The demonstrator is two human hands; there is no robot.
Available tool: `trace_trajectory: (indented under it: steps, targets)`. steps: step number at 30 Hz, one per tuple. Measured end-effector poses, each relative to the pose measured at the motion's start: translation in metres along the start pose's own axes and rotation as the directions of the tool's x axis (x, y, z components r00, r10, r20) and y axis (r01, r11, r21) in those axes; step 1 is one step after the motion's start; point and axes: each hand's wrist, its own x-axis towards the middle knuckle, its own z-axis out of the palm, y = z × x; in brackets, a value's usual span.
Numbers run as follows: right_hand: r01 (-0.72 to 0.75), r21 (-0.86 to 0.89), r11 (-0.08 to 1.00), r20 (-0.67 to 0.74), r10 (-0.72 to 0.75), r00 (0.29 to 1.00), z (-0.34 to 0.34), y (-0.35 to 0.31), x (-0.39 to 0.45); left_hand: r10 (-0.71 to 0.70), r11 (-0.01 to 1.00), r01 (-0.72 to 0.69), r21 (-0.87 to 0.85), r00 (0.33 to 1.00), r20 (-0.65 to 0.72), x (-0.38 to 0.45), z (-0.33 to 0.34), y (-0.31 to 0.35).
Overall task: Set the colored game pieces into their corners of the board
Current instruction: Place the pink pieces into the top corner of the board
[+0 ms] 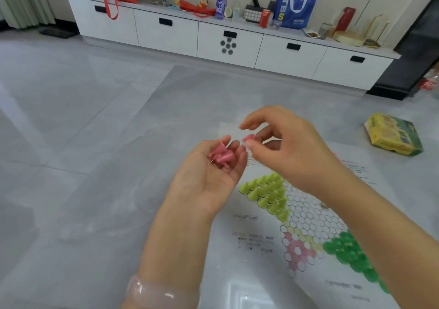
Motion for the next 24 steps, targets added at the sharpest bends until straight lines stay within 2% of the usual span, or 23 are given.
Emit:
trace_trajectory:
  steps: [3,7,10,13,16,19,24]
  targets:
    - [-0.099,0.182,0.978,-0.097,0.118,0.988,-0.012,0.01,-0.011,0.007,0.961,0.001,0.277,1.0,-0.029,0.001,0.004,-0.011]
    - [-0.134,0.243,0.961,-0.086,0.159,0.984,-0.017,0.023,-0.025,0.066,0.785,-0.042,0.618,0.998,-0.016,0.001,0.014,-0.028]
    - [-0.116,0.25,0.961,-0.111,0.147,0.983,-0.022,0.029,-0.032,0.109,0.665,-0.083,0.743,0.994,0.013,0.003,0.015,-0.037]
    - [-0.07,0.146,0.987,-0.114,0.087,0.99,-0.025,0.034,-0.039,0.127,0.529,-0.173,0.831,0.984,0.124,0.003,0.016,-0.045]
    - [-0.027,0.077,0.997,-0.096,0.035,0.995,-0.025,0.038,-0.042,0.137,0.415,-0.217,0.883,0.975,0.175,0.004,0.018,-0.05]
    - [-0.07,0.142,0.987,-0.15,0.091,0.984,-0.031,0.045,-0.043,0.125,0.42,-0.201,0.885,0.979,0.163,0.007,0.019,-0.054]
    - [-0.132,0.188,0.973,-0.18,0.166,0.97,-0.038,0.051,-0.047,0.086,0.523,-0.15,0.839,0.989,0.123,0.009,0.02,-0.056]
